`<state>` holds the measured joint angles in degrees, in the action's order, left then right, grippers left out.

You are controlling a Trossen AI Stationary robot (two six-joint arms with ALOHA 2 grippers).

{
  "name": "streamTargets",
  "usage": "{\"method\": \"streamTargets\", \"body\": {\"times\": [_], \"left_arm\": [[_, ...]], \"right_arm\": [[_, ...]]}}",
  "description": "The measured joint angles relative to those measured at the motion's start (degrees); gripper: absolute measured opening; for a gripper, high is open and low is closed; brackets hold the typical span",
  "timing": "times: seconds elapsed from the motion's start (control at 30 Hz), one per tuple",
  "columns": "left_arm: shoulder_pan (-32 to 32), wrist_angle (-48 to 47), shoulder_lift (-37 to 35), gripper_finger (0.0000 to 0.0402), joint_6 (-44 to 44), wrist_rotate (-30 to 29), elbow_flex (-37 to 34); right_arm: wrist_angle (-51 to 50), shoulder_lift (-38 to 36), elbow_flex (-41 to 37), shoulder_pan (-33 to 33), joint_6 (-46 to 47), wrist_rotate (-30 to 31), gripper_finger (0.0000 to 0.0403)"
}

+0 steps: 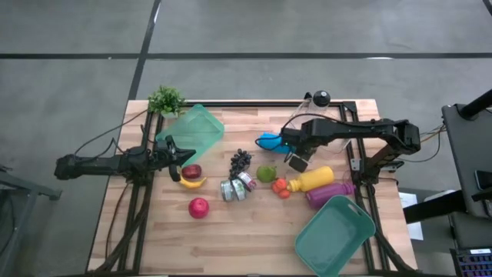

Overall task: Pick & Place Food Item
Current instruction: Put the blue water bottle into the transparent bin

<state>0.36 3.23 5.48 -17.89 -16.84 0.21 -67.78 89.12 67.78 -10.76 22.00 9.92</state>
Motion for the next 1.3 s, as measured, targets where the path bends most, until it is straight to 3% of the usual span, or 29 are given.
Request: {"method": "streamTargets", "body": {"times": [0.5, 0.83, 1.3], "left_arm": [[-0.01, 0.00, 0.00, 0.0001, 0.00, -0.02, -0.01], [-0.01, 0.01, 0.00, 0.0001, -0.01, -0.02, -0.02], [0.00, 0.02, 0.00, 0.0001, 0.00, -0.02, 0.00]], "right_arm": [[-22.10, -0.02, 13.67, 0.00, -1.68, -8.59, 0.0066], [-22.23, 0.27, 14.13, -0.02, -1.45, -13.59, 0.0066], [-22.24, 0.52, 14.00, -0.13, 0.65, -14.17, 0.0066]]}}
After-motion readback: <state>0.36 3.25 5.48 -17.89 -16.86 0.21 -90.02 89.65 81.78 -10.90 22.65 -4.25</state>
